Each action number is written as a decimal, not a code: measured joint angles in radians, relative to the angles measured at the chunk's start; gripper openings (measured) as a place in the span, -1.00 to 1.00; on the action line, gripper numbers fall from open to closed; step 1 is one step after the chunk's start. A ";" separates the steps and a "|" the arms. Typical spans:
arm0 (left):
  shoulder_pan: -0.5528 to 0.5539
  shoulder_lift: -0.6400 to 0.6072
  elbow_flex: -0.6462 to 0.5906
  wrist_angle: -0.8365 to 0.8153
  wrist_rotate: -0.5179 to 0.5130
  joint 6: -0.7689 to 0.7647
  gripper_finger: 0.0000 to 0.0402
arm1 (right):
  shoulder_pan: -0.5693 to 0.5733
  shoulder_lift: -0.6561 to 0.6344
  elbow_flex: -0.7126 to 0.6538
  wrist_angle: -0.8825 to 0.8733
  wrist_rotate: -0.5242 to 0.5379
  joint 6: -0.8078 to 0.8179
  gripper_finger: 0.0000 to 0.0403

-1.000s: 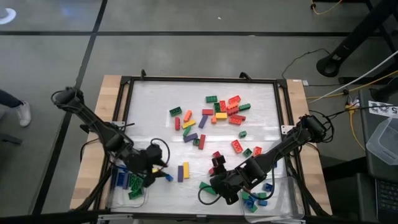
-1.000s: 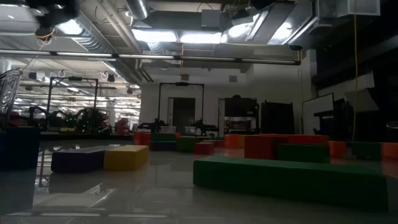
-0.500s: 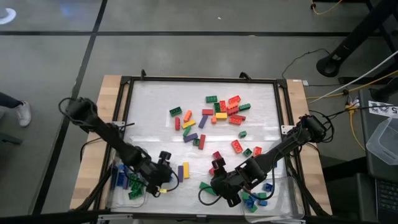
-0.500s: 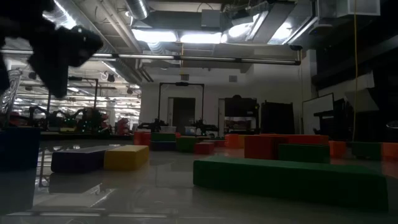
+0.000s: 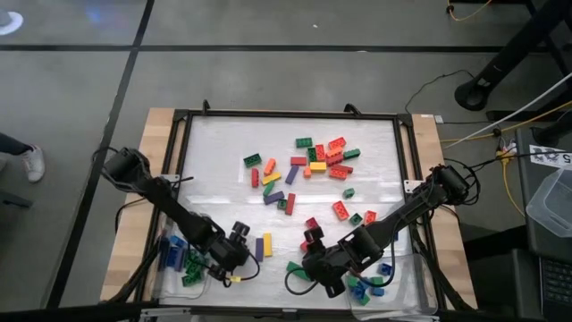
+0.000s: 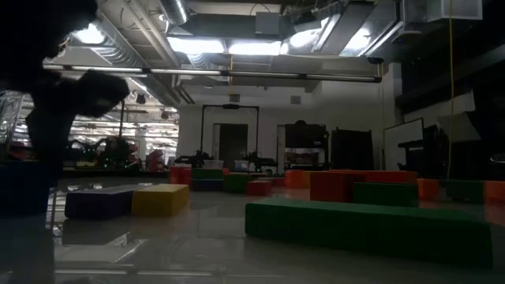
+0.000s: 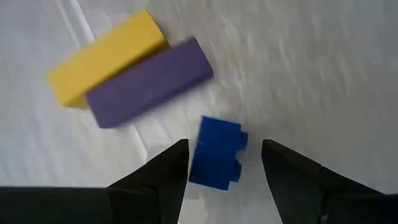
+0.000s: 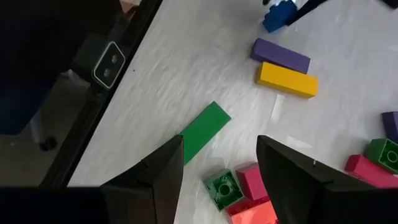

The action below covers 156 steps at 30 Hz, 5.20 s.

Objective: Sort blocks by size
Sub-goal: Put the small blue game piece into the right transparent bin, then put the large violet block into the left transparent bin

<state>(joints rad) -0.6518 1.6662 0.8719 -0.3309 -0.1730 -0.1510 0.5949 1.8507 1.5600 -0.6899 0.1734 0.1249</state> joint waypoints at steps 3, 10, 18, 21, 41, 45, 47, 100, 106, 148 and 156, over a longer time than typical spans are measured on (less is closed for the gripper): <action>0.000 0.031 0.000 0.001 0.003 0.012 -0.05 | 0.000 0.000 0.000 0.025 0.000 0.000 0.00; 0.010 0.036 0.001 0.009 0.014 0.020 -0.26 | 0.000 0.000 0.000 0.064 0.001 0.000 0.00; 0.013 0.036 0.000 0.029 -0.002 -0.004 -0.62 | 0.000 0.000 0.000 0.061 0.053 -0.002 0.00; 0.013 0.036 0.007 0.026 -0.002 -0.056 -0.62 | 0.000 0.000 0.000 0.061 0.071 -0.028 0.00; 0.066 0.036 0.273 0.028 0.002 0.002 -0.59 | 0.000 0.000 0.000 0.202 0.112 -0.330 0.00; 0.088 0.036 0.321 0.029 0.009 0.002 -0.56 | 0.000 0.000 0.000 0.228 0.112 -0.402 0.00; 0.099 0.036 0.341 0.028 0.023 0.002 -0.57 | 0.000 0.000 0.000 0.238 0.112 -0.441 0.00; 0.253 -0.023 0.473 -0.158 0.260 -0.032 -0.06 | 0.033 0.003 0.017 0.072 0.306 -0.384 -0.27; 0.253 -0.022 0.472 -0.208 0.253 0.067 -0.02 | 0.069 0.002 0.122 -0.250 0.181 -0.028 -0.27; 0.198 0.122 0.209 -0.102 0.150 0.475 -0.02 | 0.282 0.000 0.047 -0.540 -0.139 0.993 0.13; 0.190 0.129 0.209 -0.104 0.150 0.573 -0.09 | 0.282 0.000 0.047 -0.534 -0.138 0.993 0.13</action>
<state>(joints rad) -0.4613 1.7954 1.0809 -0.4347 -0.0229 0.4217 0.8768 1.8503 1.6073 -1.2236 0.0357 1.1176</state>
